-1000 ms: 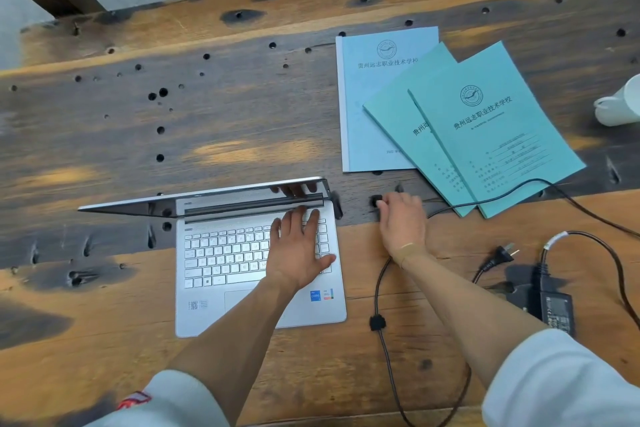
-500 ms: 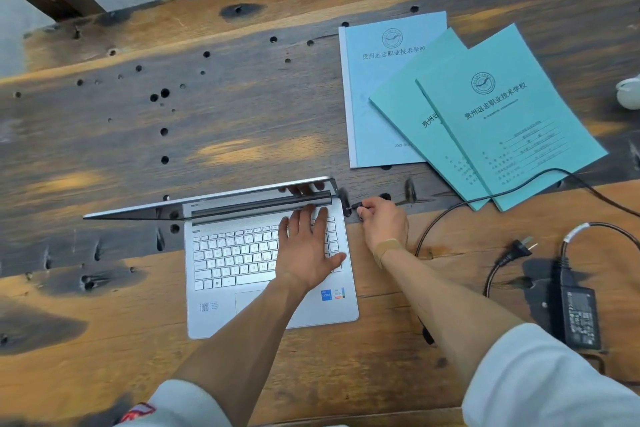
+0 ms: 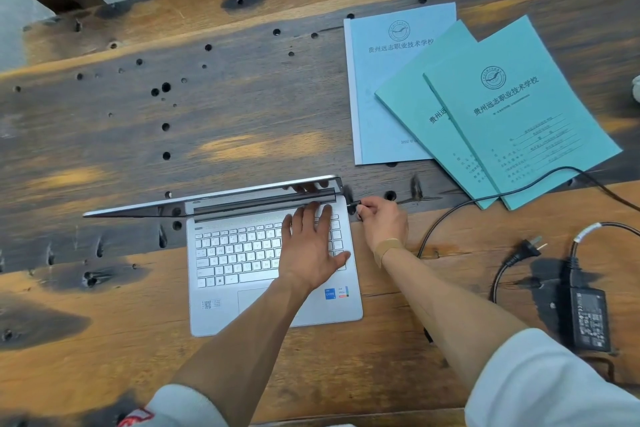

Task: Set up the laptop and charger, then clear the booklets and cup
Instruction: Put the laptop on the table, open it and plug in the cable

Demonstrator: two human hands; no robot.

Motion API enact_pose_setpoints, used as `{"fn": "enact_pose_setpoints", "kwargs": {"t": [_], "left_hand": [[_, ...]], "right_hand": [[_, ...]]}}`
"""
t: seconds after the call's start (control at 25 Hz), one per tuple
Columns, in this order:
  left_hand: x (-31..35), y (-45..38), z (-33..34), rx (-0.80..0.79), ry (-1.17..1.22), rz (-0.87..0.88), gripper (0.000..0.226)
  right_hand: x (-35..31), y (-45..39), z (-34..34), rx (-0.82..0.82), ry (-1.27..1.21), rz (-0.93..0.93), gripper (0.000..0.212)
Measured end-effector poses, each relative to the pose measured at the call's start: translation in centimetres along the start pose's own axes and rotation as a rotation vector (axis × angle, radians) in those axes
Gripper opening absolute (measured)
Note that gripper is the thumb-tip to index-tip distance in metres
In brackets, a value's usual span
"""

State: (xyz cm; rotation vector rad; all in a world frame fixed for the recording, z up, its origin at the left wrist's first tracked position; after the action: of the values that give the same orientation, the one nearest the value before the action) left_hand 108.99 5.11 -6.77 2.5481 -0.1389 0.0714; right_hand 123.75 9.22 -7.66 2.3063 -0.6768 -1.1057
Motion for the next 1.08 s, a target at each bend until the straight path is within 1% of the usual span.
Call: {"fn": "enact_pose_setpoints", "kwargs": {"t": [0.2,0.36,0.52,0.68,0.84,0.88,0.96,1.0,1.08], "left_hand": [[-0.1,0.2,0.0,-0.028,-0.024,0.007,0.091],[0.0,0.1,0.1,-0.038,-0.03,0.009,0.09],[0.0,0.0,0.3,-0.075,-0.031,0.008,0.09],[0.2,0.2,0.1,-0.122,-0.05,0.005,0.09],[0.7,0.4,-0.5,-0.21,-0.103,-0.016,0.096],[0.8,0.6,-0.7,-0.24,-0.105,-0.02,0.098],[0.9,1.3,-1.2,-0.282,-0.064,-0.039,0.098],[0.9,1.8,-1.5,-0.277,-0.03,-0.057,0.098],[0.5,3.2,-2.2,-0.245,0.028,-0.088,0.097]], "right_hand": [[0.0,0.8,0.7,0.085,0.145,-0.053,0.023],[0.0,0.3,1.9,0.038,0.25,-0.094,0.027],[-0.3,1.0,2.2,0.019,0.276,-0.089,0.029],[-0.1,2.0,2.1,-0.12,0.27,-0.099,0.06],[-0.4,2.3,1.7,-0.324,0.392,-0.123,0.073],[-0.5,2.7,1.4,-0.345,0.434,-0.132,0.072],[-0.1,3.5,0.6,-0.312,0.524,-0.168,0.062],[0.3,4.1,-0.1,-0.278,0.576,-0.192,0.058],[1.3,5.3,-1.5,-0.223,0.659,-0.231,0.055]]}}
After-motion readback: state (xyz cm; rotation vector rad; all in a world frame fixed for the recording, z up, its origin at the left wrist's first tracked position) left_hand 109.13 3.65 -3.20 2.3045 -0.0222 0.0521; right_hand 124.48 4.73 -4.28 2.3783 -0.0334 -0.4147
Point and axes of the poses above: each hand's wrist, its own y-axis away from the middle knuckle, its own z-axis out of the palm, x = y × z, the point moved 3 cm from there along -y, towards the middle knuckle, and after that the axes turned 5 degrees about -x, right-handed, at the moved point
